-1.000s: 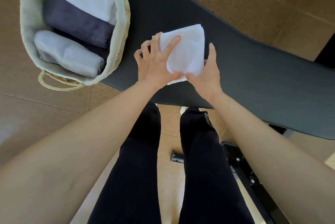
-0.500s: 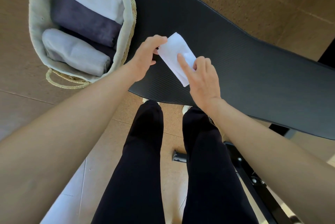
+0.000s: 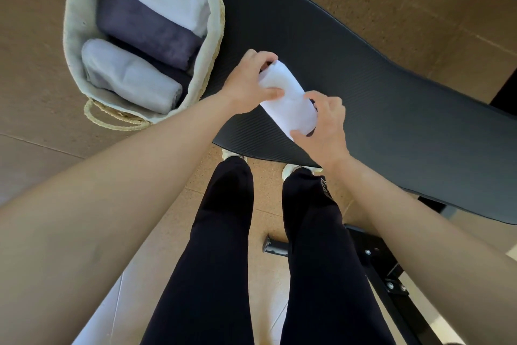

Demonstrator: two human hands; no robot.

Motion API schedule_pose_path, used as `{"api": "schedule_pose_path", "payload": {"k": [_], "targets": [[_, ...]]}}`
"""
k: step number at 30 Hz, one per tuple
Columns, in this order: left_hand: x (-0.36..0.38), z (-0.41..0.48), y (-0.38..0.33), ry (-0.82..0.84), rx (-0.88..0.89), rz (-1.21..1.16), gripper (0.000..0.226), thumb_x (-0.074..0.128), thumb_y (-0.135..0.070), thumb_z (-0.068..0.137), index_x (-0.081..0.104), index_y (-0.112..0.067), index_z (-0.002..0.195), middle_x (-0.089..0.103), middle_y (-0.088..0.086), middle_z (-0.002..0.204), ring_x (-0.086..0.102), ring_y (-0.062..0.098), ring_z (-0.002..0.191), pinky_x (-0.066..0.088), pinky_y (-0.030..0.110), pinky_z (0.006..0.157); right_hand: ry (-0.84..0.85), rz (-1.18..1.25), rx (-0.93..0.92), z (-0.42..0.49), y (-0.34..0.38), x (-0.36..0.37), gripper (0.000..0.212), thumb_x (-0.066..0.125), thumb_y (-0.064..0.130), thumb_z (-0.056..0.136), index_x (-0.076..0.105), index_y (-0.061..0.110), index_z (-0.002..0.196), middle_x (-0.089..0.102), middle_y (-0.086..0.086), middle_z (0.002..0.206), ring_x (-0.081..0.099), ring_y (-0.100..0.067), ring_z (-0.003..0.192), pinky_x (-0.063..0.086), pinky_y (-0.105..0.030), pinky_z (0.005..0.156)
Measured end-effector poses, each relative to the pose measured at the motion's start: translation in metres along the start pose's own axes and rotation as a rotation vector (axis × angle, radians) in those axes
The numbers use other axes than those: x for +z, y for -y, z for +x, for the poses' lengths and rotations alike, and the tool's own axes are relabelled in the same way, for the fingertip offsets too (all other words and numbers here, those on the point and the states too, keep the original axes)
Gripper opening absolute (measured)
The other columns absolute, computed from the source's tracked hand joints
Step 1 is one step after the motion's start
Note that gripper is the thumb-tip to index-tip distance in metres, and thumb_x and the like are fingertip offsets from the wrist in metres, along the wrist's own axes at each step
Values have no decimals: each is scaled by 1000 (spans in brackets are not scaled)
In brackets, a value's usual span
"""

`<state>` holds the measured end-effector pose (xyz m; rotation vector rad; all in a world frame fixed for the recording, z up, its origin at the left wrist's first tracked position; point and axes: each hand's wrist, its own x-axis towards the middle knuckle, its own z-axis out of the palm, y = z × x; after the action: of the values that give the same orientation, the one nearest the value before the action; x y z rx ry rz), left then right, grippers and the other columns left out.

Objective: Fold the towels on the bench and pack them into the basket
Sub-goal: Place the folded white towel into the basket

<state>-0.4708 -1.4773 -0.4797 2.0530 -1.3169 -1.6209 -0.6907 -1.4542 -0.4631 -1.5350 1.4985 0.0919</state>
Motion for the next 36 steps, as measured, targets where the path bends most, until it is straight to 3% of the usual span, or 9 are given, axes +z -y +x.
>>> {"api": "schedule_pose_path", "payload": {"k": [2, 7, 11, 14, 19, 22, 28, 33, 36], "targets": [[-2, 0, 1, 40, -9, 31, 61, 82, -30, 84, 53, -20, 136, 43, -4, 120, 52, 17, 112, 47, 29, 88, 45, -28, 71, 3, -2, -1, 82, 83, 26, 76, 38, 27, 144, 37, 3, 131, 31, -15, 122, 46, -32, 94], [-8, -19, 11, 75, -82, 121, 58, 83, -45, 78, 57, -21, 125, 48, -2, 118, 54, 19, 104, 51, 33, 86, 101, -105, 91, 5, 9, -2, 65, 83, 24, 72, 49, 22, 127, 49, 4, 122, 44, -18, 115, 52, -40, 92], [-20, -58, 14, 17, -113, 19, 52, 85, -49, 73, 59, -23, 110, 45, -4, 114, 53, 13, 98, 49, 29, 82, 192, 6, 128, -7, 25, -5, 59, 83, 16, 75, 48, 27, 121, 55, 8, 115, 55, -18, 107, 52, -30, 83], [-39, -92, 11, -57, -105, -20, 48, 80, -48, 79, 58, -19, 110, 57, -5, 105, 57, 13, 92, 46, 29, 74, 234, 45, 39, -19, 46, -2, 62, 84, 19, 75, 45, 35, 121, 53, 18, 115, 55, -11, 105, 53, -25, 82], [-87, -130, 13, -168, -141, -86, 58, 76, -53, 81, 56, -25, 127, 66, -8, 106, 63, 16, 99, 54, 43, 87, 131, 82, -194, -31, 89, 6, 67, 84, 21, 78, 47, 36, 133, 47, 36, 124, 47, 5, 118, 54, -25, 90], [-123, -133, 15, -281, -119, -229, 51, 78, -48, 83, 61, -25, 126, 68, -11, 109, 64, 8, 101, 55, 32, 86, 54, 94, -330, -28, 124, 15, 68, 83, 19, 81, 44, 32, 136, 40, 39, 129, 45, 5, 121, 53, -23, 88], [-176, -92, 30, -562, -159, -419, 39, 78, -44, 86, 67, -18, 113, 69, -13, 96, 63, 1, 85, 49, 17, 73, -84, -68, -636, 30, 192, 36, 46, 72, 16, 89, 57, 19, 132, 36, -8, 145, 43, -10, 116, 56, -38, 87], [-195, -45, 35, -671, -213, -476, 37, 77, -48, 82, 71, -13, 93, 70, -5, 85, 68, 18, 86, 55, 38, 78, -135, -288, -662, 78, 221, 39, 45, 63, 14, 93, 55, 23, 136, 38, -12, 148, 53, -29, 112, 54, -43, 89], [-197, -25, 39, -667, -302, -530, 33, 78, -47, 83, 68, -16, 85, 68, -7, 80, 68, 17, 84, 54, 33, 73, -223, -500, -674, 86, 228, 41, 45, 61, 16, 92, 55, 23, 136, 44, -12, 146, 53, -33, 112, 49, -46, 93]]}}
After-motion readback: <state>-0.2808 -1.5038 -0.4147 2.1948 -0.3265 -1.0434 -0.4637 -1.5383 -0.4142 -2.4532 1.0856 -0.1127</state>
